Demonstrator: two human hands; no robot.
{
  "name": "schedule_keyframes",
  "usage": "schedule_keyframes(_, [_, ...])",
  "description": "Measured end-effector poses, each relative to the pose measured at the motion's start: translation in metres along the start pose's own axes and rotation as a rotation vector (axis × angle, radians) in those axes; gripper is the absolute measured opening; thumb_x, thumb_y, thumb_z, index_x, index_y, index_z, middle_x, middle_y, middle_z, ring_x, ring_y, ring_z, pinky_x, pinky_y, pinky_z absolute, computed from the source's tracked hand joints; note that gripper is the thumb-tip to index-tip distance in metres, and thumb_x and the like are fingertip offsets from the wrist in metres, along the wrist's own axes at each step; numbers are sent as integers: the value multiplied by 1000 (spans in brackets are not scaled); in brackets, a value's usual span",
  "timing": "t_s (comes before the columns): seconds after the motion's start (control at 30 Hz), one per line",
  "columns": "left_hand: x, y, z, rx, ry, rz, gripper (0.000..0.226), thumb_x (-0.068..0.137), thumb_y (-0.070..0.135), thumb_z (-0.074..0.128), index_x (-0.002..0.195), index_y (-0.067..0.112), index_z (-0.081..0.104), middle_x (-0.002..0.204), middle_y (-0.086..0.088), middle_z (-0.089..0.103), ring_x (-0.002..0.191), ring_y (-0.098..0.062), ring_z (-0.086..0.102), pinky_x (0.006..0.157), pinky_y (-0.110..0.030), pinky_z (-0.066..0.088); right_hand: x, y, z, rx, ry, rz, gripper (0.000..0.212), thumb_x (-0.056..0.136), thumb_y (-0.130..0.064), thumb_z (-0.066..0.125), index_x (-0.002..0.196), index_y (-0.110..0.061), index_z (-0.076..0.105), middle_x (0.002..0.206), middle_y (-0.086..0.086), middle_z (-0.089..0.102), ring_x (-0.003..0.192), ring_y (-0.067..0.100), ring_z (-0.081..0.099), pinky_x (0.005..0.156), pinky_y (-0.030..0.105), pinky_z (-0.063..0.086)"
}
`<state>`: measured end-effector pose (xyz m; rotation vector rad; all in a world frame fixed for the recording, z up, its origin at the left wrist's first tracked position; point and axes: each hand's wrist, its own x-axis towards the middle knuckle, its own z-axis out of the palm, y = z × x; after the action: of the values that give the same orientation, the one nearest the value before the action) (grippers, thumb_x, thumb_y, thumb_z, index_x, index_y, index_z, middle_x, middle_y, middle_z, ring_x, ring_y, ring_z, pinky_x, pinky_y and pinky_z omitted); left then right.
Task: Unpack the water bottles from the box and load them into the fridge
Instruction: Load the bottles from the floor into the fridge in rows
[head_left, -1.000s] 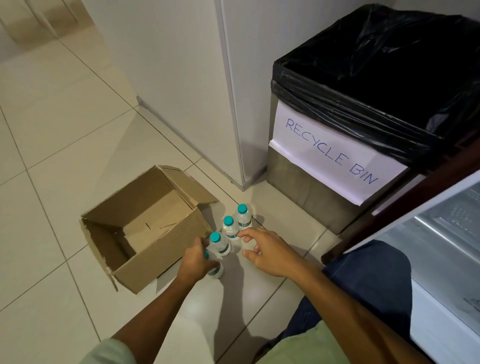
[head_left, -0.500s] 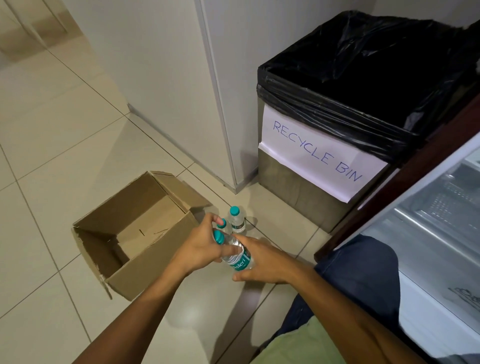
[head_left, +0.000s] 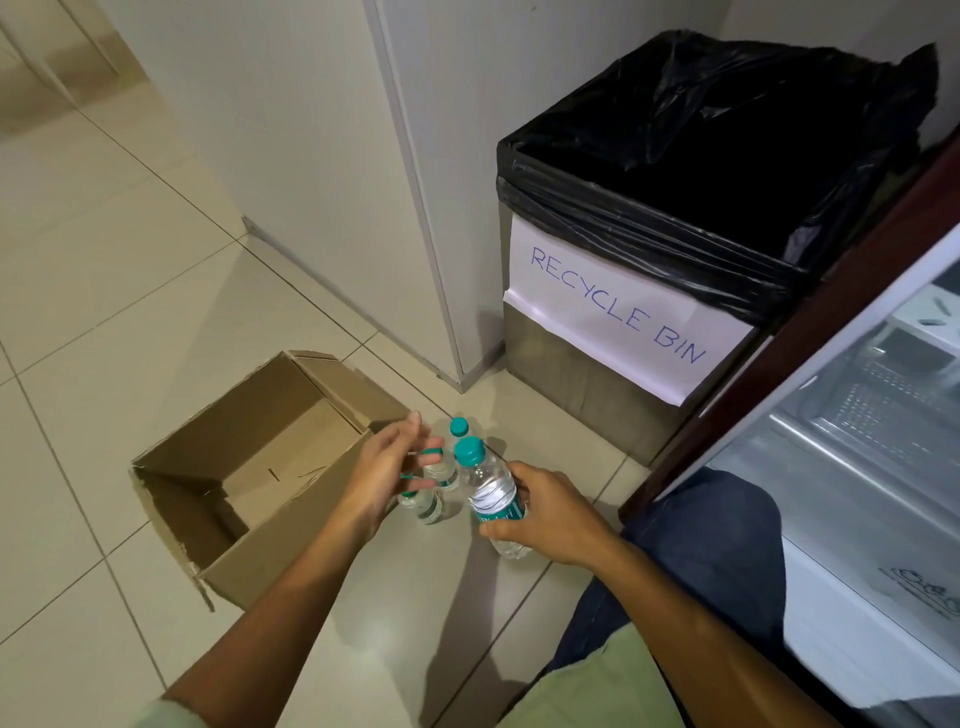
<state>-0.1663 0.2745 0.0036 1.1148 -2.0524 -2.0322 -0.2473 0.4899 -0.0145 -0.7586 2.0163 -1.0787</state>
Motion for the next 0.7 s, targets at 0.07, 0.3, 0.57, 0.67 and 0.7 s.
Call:
schedule_keyframes(0.07, [13, -27, -2, 138, 186, 84, 24, 89, 43, 65, 100, 23, 63, 94, -1, 70, 93, -26, 68, 71, -34, 59, -3, 2, -5, 28, 24, 15, 46, 75, -39, 85, 110, -48, 56, 107, -24, 69, 98, -6, 66, 81, 15, 55])
schedule_keyframes(0.3, [39, -103, 5, 410, 387, -65, 86, 71, 33, 86, 140, 14, 37, 139, -9, 45, 126, -29, 46, 107, -46, 44, -14, 13, -19, 109, 143, 45, 54, 71, -40, 86, 119, -34, 62, 108, -15, 72, 96, -1, 68, 84, 25, 58])
schedule_keyframes(0.57, [54, -128, 22, 275, 286, -190, 84, 76, 16, 83, 144, 11, 33, 144, -12, 46, 129, -34, 49, 109, -48, 42, -34, 19, -27, 180, 186, 59, 61, 63, -52, 84, 117, -35, 62, 108, -17, 72, 97, 4, 70, 90, 35, 59])
schedule_keyframes(0.67, [54, -130, 25, 314, 333, -177, 73, 81, 16, 79, 141, 9, 39, 140, -13, 52, 125, -35, 52, 107, -49, 43, -41, 20, -29, 226, 202, 68, 64, 64, -50, 85, 121, -36, 60, 112, -18, 71, 101, 3, 69, 92, 33, 58])
schedule_keyframes(0.7, [53, -131, 25, 323, 339, -164, 69, 82, 15, 78, 140, 8, 42, 137, -13, 54, 123, -35, 54, 106, -49, 45, -42, 19, -30, 241, 207, 67, 66, 64, -50, 86, 123, -36, 60, 113, -18, 71, 102, 3, 69, 93, 33, 58])
